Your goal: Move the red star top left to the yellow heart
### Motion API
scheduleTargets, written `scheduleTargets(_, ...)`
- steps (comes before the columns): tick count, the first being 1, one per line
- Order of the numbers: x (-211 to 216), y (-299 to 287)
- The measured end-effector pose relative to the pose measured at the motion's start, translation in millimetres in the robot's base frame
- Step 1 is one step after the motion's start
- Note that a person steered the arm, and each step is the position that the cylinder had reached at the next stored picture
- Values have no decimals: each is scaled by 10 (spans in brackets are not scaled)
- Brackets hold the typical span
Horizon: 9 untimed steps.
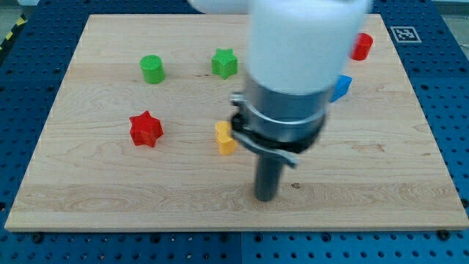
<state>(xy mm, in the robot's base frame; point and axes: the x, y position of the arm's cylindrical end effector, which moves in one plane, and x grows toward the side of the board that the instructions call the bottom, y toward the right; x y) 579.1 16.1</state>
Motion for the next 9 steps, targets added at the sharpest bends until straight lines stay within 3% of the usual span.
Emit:
scheduleTargets(2, -656, -751)
scheduleTargets(4, -1018, -1709)
scheduleTargets(6, -971, -1839)
scheduleTargets(9, -939, -2487)
